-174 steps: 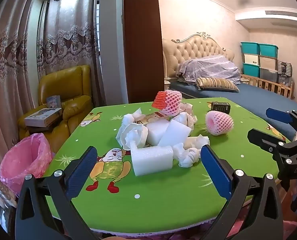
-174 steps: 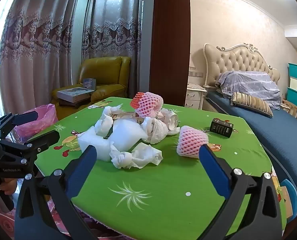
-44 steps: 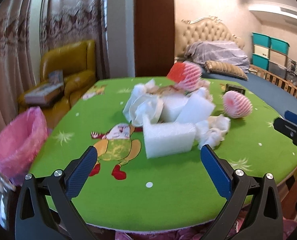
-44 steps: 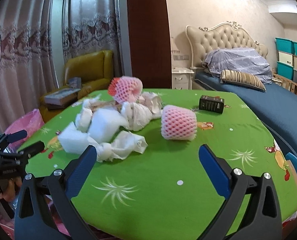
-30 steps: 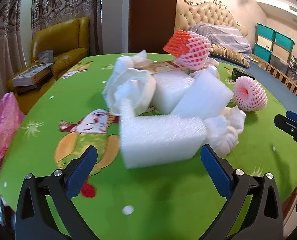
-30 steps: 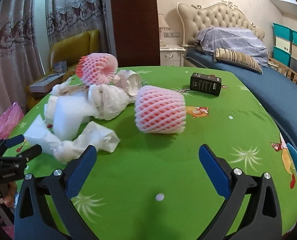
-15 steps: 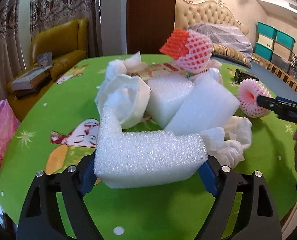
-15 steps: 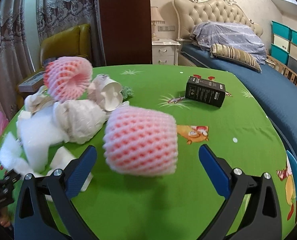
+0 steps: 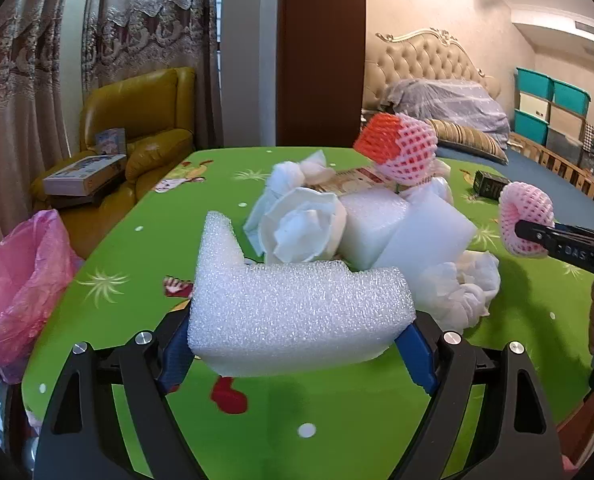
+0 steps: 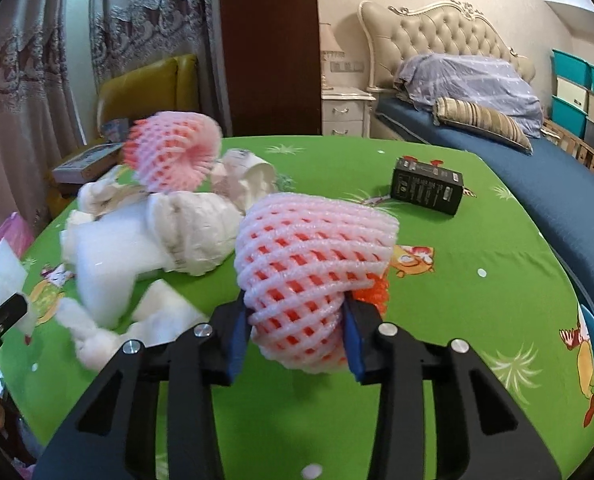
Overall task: Collect trash
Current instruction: 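Grasp the white foam block with the left tool while the right tool grasps the pink foam net, then carry both items to the pink bin and open both tools to drop them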
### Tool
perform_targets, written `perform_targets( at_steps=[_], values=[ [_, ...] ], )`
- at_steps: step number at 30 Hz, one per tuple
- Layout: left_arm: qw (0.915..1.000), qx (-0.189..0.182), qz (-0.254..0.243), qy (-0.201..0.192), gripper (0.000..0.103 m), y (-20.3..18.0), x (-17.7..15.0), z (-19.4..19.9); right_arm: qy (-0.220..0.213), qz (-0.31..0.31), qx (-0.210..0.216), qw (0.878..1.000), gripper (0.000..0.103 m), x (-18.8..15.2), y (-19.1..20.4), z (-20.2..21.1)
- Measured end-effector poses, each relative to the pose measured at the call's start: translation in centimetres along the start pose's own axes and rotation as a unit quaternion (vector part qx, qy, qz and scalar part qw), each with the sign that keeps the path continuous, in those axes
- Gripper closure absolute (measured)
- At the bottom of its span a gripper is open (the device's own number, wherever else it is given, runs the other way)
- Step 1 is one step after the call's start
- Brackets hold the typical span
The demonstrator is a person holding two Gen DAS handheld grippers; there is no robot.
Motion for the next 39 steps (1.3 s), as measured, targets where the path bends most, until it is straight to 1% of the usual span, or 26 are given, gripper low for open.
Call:
perform_targets(
  at_steps=[6, 10, 15, 19, 22, 25, 30, 33, 39],
  values=[
    [0.9999, 0.011, 0.003, -0.004, 0.023, 1.9, -0.6, 1.0, -0.021, 0.01, 0.036, 0.999, 0.065, 0.6, 3.4, 2.4],
    [0.9997, 0.023, 0.004, -0.01, 0.023, 3.5, -0.5, 1.9, -0.038, 0.038, 0.069, 0.996, 0.064, 1.3, 7.1, 4.0],
    [0.9984, 0.049, -0.002, -0.029, 0.023, 5.8, 0.0, 3.6, -0.053, 0.084, 0.113, 0.989, 0.064, 1.9, 12.2, 5.0],
    [0.9963, 0.075, -0.006, -0.043, 0.023, 8.0, 0.4, 4.9, -0.056, 0.1, 0.144, 0.983, 0.064, 2.2, 15.2, 5.1],
    [0.994, 0.096, -0.004, -0.053, 0.023, 10.2, 0.9, 5.9, -0.057, 0.111, 0.175, 0.977, 0.064, 2.5, 18.0, 5.0],
    [0.9911, 0.118, 0.0, -0.061, 0.023, 12.5, 1.3, 6.9, -0.061, 0.132, 0.205, 0.968, 0.063, 3.0, 21.3, 4.6],
    [0.9842, 0.161, 0.012, -0.073, 0.023, 17.6, 2.3, 8.6, -0.057, 0.155, 0.249, 0.954, 0.063, 3.6, 26.6, 3.6],
    [0.9806, 0.181, 0.023, -0.071, 0.023, 20.8, 2.6, 9.3, -0.05, 0.171, 0.278, 0.944, 0.063, 3.6, 30.4, 3.0],
    [0.9738, 0.215, 0.041, -0.061, 0.023, 27.7, 2.5, 9.8, -0.029, 0.185, 0.321, 0.929, 0.063, 3.5, 36.5, 1.2]
  ],
)
Point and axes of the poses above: each gripper's, at about its wrist camera, not at the fingertips, and z roughly against the way its jaws point, y to its left, x to its top, the point moved 10 cm from there along -z, roughly the way its jaws point, and after that the axes turned 11 degrees about -y, right-handed, at the moved point
